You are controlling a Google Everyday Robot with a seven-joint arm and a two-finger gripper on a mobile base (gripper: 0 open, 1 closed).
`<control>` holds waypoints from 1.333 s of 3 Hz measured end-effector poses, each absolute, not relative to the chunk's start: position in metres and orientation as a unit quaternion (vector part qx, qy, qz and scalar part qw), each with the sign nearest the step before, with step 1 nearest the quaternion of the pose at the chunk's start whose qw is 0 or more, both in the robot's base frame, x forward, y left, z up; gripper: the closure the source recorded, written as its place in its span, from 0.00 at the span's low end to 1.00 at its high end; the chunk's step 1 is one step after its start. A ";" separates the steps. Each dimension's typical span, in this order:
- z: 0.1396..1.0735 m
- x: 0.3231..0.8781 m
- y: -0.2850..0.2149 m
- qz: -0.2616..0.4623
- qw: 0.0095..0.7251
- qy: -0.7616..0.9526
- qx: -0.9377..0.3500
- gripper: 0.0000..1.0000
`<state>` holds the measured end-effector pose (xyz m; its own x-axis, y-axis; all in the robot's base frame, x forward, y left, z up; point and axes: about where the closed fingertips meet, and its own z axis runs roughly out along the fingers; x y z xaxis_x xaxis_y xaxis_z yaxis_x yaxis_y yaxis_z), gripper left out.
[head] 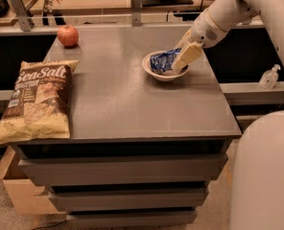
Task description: Pick pepsi can from paper bowl and place on counter
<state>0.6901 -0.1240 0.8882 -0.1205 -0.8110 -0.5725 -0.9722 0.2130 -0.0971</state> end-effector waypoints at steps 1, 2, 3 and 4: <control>0.889 0.689 -0.122 0.156 0.267 0.731 -0.609 0.72; 0.894 0.688 -0.120 0.158 0.276 0.725 -0.612 0.95; 0.914 0.682 -0.114 0.154 0.300 0.707 -0.621 1.00; 0.937 0.674 -0.109 0.148 0.329 0.686 -0.632 1.00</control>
Offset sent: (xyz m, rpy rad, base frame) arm -0.0098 0.0020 0.0178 0.0372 -0.0365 0.0233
